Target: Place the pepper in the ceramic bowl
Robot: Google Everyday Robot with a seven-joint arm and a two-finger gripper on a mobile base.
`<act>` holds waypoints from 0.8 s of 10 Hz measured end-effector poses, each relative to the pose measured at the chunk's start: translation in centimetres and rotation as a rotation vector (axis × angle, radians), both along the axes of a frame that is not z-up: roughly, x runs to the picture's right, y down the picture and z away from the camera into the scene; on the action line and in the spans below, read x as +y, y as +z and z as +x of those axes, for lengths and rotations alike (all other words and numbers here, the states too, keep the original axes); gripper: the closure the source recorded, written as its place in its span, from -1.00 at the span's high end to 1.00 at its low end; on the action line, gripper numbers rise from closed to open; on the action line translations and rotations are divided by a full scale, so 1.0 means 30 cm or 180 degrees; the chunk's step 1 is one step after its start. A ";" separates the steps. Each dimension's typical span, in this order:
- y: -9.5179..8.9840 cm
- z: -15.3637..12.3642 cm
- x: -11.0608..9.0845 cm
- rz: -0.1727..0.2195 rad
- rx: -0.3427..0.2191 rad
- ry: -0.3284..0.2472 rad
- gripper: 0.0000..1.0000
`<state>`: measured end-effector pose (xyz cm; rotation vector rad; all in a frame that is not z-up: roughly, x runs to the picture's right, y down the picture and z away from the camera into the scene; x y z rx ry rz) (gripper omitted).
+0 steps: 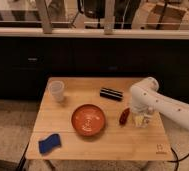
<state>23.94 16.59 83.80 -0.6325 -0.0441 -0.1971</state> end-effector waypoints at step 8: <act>0.015 0.009 0.004 0.0007 -0.0048 -0.0083 0.53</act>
